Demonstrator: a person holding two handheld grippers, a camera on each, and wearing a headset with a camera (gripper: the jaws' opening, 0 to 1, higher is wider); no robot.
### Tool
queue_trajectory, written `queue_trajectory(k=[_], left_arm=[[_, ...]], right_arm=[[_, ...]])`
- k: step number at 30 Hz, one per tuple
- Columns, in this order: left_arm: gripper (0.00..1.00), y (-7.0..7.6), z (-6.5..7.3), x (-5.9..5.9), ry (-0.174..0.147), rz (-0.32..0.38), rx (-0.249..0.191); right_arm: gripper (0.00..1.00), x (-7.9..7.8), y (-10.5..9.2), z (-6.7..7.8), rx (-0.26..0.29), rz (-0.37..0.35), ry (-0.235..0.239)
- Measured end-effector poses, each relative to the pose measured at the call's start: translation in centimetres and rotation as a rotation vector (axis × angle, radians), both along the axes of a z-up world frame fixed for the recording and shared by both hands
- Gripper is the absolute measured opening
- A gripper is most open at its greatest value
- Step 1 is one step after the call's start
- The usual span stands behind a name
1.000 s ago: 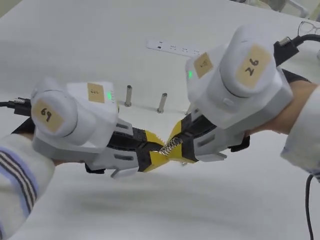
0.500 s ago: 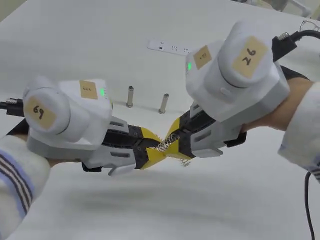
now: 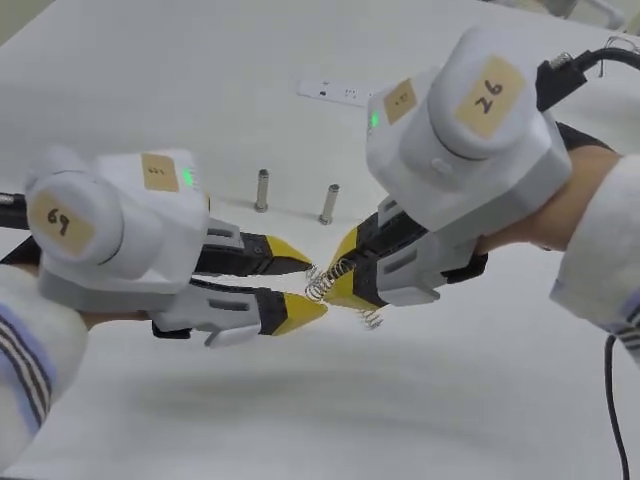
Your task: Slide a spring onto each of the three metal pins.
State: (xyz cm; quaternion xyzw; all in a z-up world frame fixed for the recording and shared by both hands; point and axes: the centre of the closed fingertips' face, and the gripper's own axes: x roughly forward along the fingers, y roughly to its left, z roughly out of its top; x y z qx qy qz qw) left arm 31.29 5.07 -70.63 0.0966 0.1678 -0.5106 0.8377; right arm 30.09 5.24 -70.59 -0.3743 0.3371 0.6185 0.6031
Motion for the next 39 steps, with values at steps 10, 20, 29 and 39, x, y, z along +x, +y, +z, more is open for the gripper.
queue_trajectory(k=[10,20,29,39], left_arm=[[0.34,3.8,-0.7,0.8,0.003,0.146,0.03],[0.5,7.0,-1.4,0.6,0.052,0.257,0.034],[0.66,8.1,-0.8,0.5,0.042,0.289,0.029],[0.96,8.2,-0.7,0.1,0.044,0.305,0.005]], right_arm=[[0.08,0.5,0.0,0.0,0.013,-0.032,0.003],[0.08,0.2,-0.5,-0.8,-0.006,-0.044,0.019],[0.08,0.4,-1.3,-1.6,-0.015,-0.088,0.05],[0.08,0.8,-2.0,-2.0,-0.046,-0.113,0.059]])
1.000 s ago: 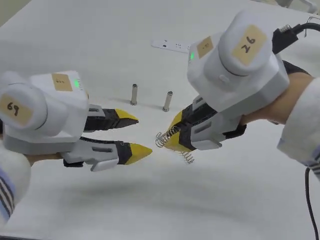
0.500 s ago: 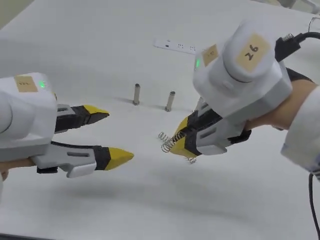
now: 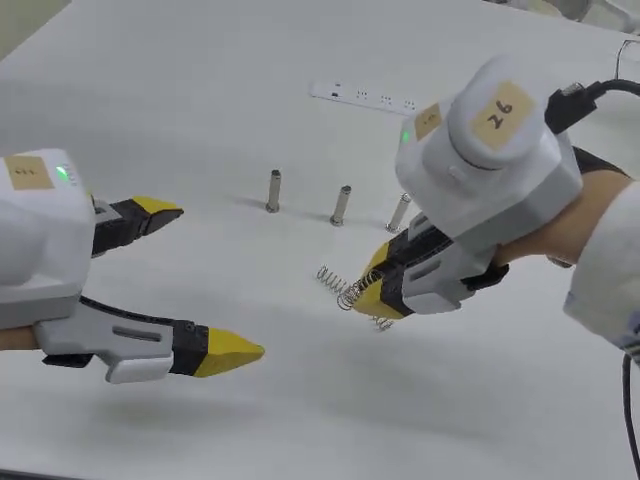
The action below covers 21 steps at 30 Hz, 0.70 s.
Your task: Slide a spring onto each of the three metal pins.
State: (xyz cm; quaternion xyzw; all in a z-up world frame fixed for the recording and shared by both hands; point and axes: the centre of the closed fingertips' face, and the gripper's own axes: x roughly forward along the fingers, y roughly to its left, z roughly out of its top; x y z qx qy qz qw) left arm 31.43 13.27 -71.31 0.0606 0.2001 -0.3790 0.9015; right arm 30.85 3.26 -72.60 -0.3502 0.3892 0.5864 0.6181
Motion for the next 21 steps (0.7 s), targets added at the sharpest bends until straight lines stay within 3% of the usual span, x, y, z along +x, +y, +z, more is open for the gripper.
queue_trajectory(k=[4,6,12,16,21], left_arm=[[0.98,0.3,-0.3,-0.1,0.009,0.009,0.007],[0.98,0.6,-0.6,-0.1,0.01,0.021,0.034],[0.98,0.6,-0.9,-0.2,0.018,0.016,0.036],[0.98,0.7,-1.2,-0.2,0.031,0.017,0.043],[0.98,0.8,-1.2,-0.2,0.035,0.018,0.037]], right_arm=[[0.08,-0.4,0.0,0.0,0.004,-0.005,0.021],[0.08,-0.3,-0.2,0.0,-0.009,-0.002,0.013],[0.08,-0.2,-0.1,0.3,-0.023,0.004,0.02],[0.08,1.0,-0.1,1.0,-0.044,-0.016,0.008],[0.08,2.8,0.7,2.3,-0.029,-0.026,-0.001]])
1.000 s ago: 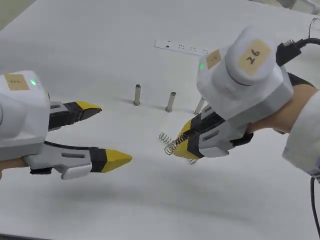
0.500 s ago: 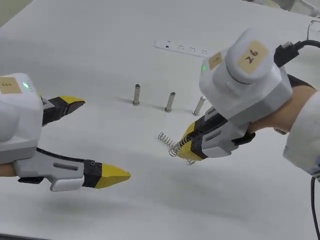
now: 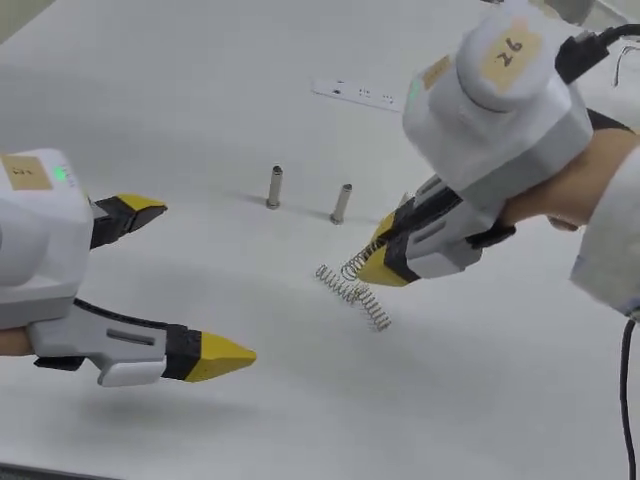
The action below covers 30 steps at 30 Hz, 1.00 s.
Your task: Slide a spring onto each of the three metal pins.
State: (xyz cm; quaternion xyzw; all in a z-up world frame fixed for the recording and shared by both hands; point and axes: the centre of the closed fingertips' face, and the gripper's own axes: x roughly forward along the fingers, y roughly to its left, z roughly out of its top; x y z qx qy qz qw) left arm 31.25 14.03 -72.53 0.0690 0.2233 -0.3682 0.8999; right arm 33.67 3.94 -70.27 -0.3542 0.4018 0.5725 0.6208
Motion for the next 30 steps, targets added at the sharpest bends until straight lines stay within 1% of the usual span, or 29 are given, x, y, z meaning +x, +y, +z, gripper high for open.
queue_trajectory(k=[3,8,9,10,12,15,17,18,20,21,22,25,27,30], left_arm=[[0.98,0.1,0.0,0.0,0.003,0.003,0.001],[0.98,0.3,-0.2,0.1,0.013,0.011,0.0],[0.98,0.4,-0.4,0.0,0.031,0.014,-0.009],[0.98,0.5,-0.6,0.0,0.035,0.015,-0.01],[0.98,0.6,-0.9,-0.1,0.052,0.013,0.0],[0.98,0.7,-1.1,-0.2,0.062,0.014,0.002],[0.98,0.8,-1.1,-0.2,0.066,0.02,-0.002],[0.98,0.8,-1.1,-0.2,0.067,0.023,-0.005],[0.98,1.1,-1.1,0.0,0.061,0.035,0.004],[0.98,1.6,-1.3,0.2,0.048,0.046,0.034],[0.98,1.8,-1.4,0.3,0.039,0.042,0.052],[0.98,1.9,-1.5,0.1,0.053,0.04,0.041],[0.98,2.2,-1.4,0.2,0.049,0.051,0.044],[0.98,2.5,-1.2,0.3,0.047,0.062,0.032]], right_arm=[[0.08,0.9,0.1,0.4,-0.022,0.006,-0.007],[0.08,2.0,0.6,1.3,-0.032,0.011,0.0],[0.08,2.4,0.8,1.6,-0.035,0.014,-0.001],[0.08,2.4,0.9,1.7,-0.037,0.015,-0.004],[0.08,3.0,1.2,2.1,-0.045,0.027,-0.014],[0.08,4.0,1.9,2.5,-0.056,0.045,-0.02],[0.08,4.8,2.3,2.6,-0.057,0.05,-0.033],[0.08,5.2,2.7,2.6,-0.059,0.062,-0.053],[0.08,5.8,3.3,2.6,-0.062,0.071,-0.066],[0.08,6.1,3.6,2.6,-0.064,0.071,-0.066],[0.08,6.5,3.9,2.5,-0.064,0.074,-0.066],[0.08,7.3,4.6,2.2,-0.069,0.084,-0.064],[0.08,7.7,5.1,2.0,-0.083,0.096,-0.073],[0.08,8.0,5.6,1.6,-0.114,0.139,-0.088]])
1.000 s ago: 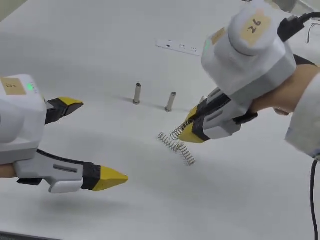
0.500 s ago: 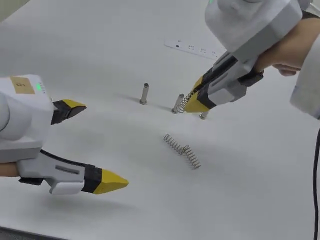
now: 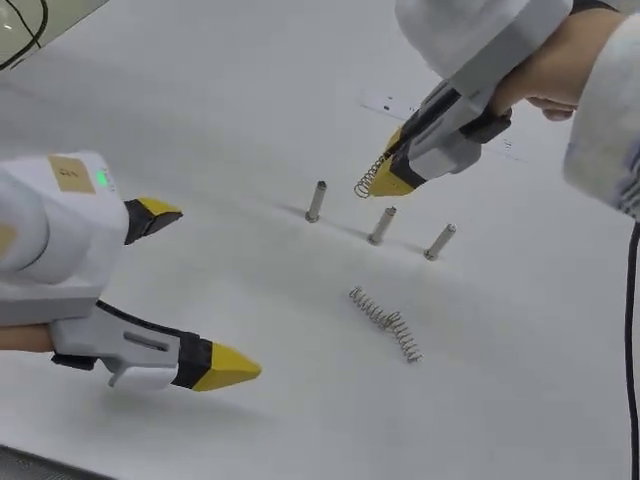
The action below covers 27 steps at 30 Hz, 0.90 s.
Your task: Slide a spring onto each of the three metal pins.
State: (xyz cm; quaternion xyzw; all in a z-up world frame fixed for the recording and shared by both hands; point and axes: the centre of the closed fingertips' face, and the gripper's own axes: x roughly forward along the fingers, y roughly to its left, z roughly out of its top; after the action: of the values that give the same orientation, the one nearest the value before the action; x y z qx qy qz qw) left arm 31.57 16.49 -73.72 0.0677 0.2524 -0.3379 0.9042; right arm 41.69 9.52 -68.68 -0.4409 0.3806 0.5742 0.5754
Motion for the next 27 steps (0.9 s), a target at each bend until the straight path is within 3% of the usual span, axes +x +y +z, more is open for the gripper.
queue_trajectory(k=[7,14,16,19,24,27], left_arm=[[0.98,0.1,0.1,0.1,-0.01,-0.005,0.023],[0.98,0.0,-0.4,0.0,0.0,-0.01,0.042],[0.98,0.0,-0.5,0.0,0.006,-0.007,0.034],[0.98,-0.2,0.0,0.1,0.001,0.01,-0.014],[0.98,0.1,-0.1,0.1,0.003,0.009,0.005],[0.98,0.2,-0.5,-0.2,0.016,0.004,0.021]], right_arm=[[0.08,1.3,1.2,-0.7,-0.037,0.04,-0.02],[0.08,2.3,2.1,-1.6,-0.073,0.08,-0.039],[0.08,2.6,2.4,-1.8,-0.077,0.092,-0.046],[0.08,3.0,2.7,-2.4,-0.085,0.097,-0.043],[0.08,3.5,3.3,-3.5,-0.095,0.099,-0.029],[0.08,4.1,3.5,-4.1,-0.115,0.125,-0.051]])
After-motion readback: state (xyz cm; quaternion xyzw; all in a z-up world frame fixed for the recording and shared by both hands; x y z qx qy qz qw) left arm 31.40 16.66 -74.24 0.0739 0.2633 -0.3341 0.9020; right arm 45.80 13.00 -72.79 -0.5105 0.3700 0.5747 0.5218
